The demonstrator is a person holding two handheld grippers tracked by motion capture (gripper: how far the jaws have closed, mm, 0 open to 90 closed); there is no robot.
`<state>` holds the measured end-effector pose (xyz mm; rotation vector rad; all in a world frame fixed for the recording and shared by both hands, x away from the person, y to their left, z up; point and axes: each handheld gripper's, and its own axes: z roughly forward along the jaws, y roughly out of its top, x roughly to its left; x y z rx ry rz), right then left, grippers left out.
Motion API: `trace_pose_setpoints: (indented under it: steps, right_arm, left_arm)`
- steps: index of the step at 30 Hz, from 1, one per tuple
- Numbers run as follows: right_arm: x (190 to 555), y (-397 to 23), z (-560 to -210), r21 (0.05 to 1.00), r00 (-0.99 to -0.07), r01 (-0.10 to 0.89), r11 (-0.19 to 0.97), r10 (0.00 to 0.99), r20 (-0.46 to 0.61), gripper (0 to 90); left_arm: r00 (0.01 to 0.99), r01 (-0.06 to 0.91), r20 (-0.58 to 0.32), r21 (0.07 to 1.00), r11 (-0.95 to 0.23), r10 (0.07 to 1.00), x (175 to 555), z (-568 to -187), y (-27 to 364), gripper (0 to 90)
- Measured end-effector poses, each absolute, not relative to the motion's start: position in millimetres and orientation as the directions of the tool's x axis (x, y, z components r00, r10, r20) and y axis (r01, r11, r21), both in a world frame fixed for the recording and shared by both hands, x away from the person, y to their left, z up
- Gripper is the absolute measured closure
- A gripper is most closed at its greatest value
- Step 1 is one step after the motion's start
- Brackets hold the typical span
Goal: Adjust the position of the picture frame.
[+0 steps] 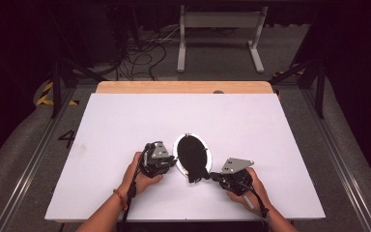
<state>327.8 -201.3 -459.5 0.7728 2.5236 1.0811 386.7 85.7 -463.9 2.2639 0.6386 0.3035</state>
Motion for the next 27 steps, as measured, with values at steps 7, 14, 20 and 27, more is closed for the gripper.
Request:
trace_pose_setpoints:
  steps: [7,14,20,27]
  right_arm:
    - [322.9,-200.2,-459.1,0.731,-0.817,0.359,0.58,0.575,-0.055,90.0]
    - [319.3,-198.0,-459.3,0.729,-0.818,0.356,0.584,0.573,-0.06,90.0]
    - [318.3,-198.0,-459.5,0.731,-0.815,0.363,0.578,0.577,-0.052,90.0]
    - [319.0,-199.1,-460.1,0.736,-0.819,0.361,0.573,0.572,-0.044,90.0]
  left_arm:
    - [0.845,0.348,0.034,0.723,-0.597,0.534,392.0,-463.4,78.8,78.5]
    - [0.846,0.343,0.042,0.72,-0.603,0.531,394.8,-463.0,76.4,78.6]
    - [0.847,0.341,0.043,0.722,-0.602,0.53,395.6,-463.2,74.1,79.9]
    - [0.85,0.333,0.048,0.723,-0.606,0.525,396.5,-463.3,74.3,80.2]
